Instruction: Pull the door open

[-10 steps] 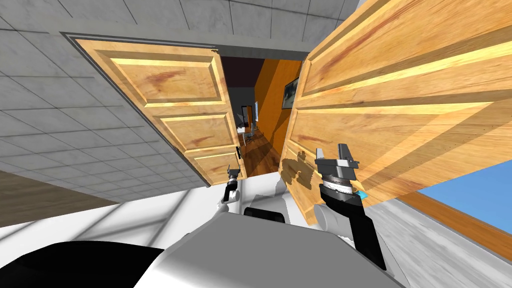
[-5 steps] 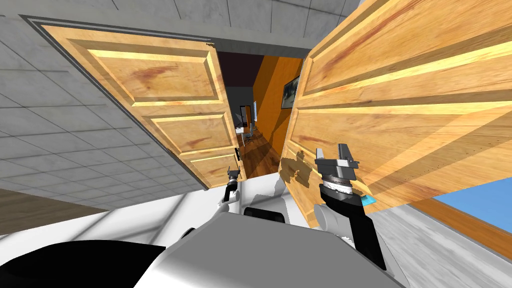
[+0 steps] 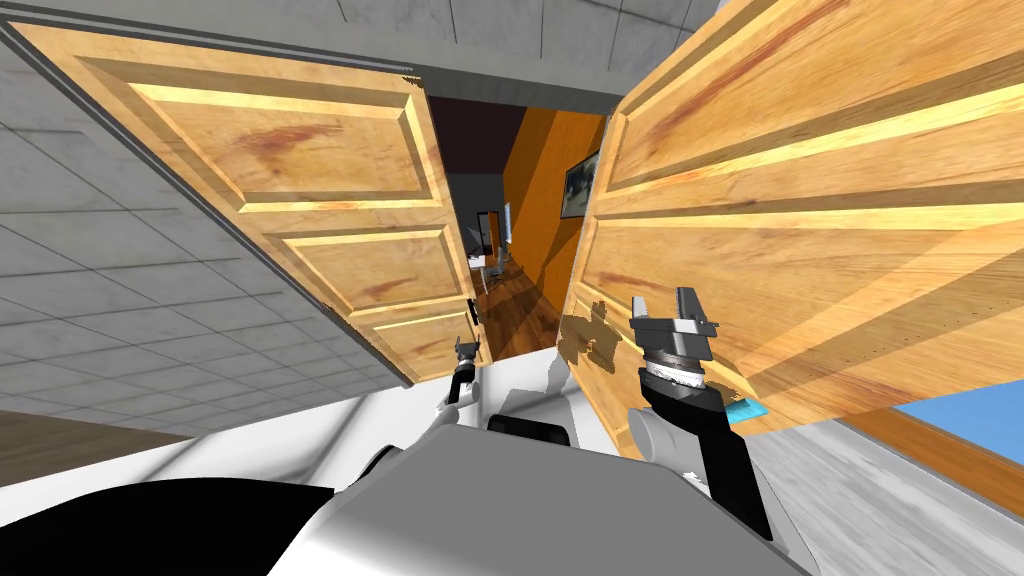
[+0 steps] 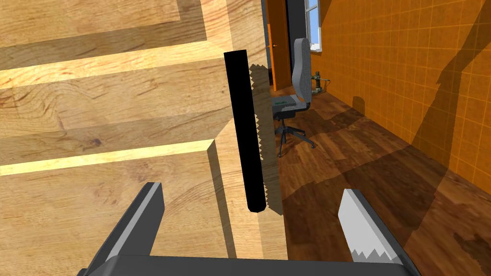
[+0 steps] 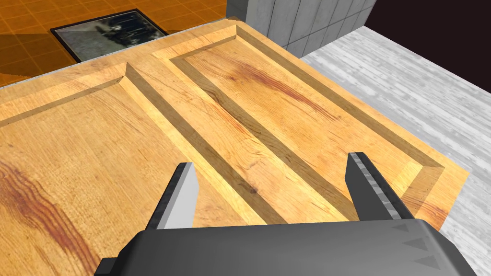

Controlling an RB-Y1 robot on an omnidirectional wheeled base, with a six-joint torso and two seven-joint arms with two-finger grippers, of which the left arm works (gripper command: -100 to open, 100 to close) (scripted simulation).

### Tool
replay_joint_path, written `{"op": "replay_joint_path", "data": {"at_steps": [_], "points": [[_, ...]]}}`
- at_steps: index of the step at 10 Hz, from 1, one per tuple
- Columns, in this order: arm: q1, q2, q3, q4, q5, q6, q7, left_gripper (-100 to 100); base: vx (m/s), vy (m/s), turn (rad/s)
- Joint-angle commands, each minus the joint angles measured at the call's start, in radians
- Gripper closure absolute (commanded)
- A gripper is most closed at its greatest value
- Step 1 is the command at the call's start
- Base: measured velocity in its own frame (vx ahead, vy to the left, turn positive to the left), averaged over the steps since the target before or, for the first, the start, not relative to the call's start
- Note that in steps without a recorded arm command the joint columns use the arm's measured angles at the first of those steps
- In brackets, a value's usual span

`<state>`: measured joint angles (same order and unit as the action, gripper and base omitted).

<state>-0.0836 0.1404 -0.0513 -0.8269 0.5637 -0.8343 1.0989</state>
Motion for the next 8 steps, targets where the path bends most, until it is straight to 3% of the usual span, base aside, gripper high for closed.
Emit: {"op": "replay_joint_path", "data": {"at_steps": [1,8], "points": [[-0.016,0.002,0.0,0.037,0.012,-0.003,0.029,-100,0.081,0.044,-0.047],[-0.083,0.008,-0.003,0.206,0.064,-0.025,0.153,-100,0.084,0.044,-0.046]]}}
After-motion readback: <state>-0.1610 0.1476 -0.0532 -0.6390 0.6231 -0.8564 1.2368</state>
